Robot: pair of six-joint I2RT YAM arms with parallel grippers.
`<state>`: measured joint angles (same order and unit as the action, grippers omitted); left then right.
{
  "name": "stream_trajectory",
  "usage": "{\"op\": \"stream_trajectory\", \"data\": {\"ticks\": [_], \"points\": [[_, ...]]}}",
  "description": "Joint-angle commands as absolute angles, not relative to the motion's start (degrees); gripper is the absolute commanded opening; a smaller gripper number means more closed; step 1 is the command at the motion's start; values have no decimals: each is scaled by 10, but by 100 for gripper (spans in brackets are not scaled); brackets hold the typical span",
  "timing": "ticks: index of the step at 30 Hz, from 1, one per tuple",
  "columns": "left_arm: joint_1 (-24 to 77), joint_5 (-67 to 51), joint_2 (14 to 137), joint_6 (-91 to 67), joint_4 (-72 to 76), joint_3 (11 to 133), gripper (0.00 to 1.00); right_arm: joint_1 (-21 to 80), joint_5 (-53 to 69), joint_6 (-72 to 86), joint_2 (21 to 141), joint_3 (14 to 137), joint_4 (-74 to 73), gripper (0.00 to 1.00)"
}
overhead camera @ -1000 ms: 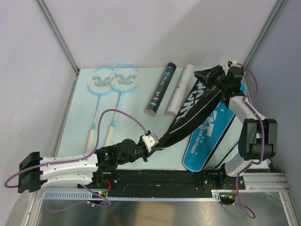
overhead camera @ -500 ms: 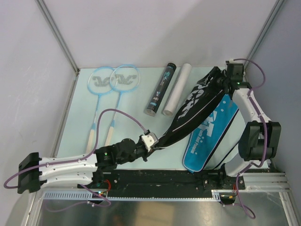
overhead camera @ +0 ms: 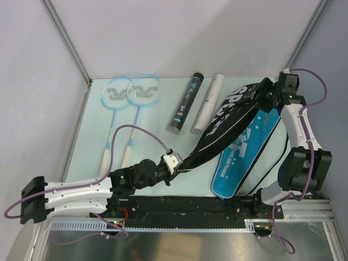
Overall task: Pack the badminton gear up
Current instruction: Adjust the racket bag at the center of the board.
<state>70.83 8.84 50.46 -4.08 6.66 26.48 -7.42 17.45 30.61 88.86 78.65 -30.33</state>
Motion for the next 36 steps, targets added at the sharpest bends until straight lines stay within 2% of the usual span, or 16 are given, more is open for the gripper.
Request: {"op": "stream_trajectory", "data": {"ticks": [1,8,15,27,36], "points": [[702,87,492,-73,83,289,0,-91,92,339,844,804,-292,70],[701,87,483,-70,83,287,0,-113,52,363,854,795,-278,79],[698,87,476,-70,83,282,0,-137,76,377,883,788,-239,70],[696,88,471,-62,79,284,0,-151,86,403,945,788,-162,69],[695,80,469,-63,78,281,0,-153,93,413,977,788,-53,62]]}}
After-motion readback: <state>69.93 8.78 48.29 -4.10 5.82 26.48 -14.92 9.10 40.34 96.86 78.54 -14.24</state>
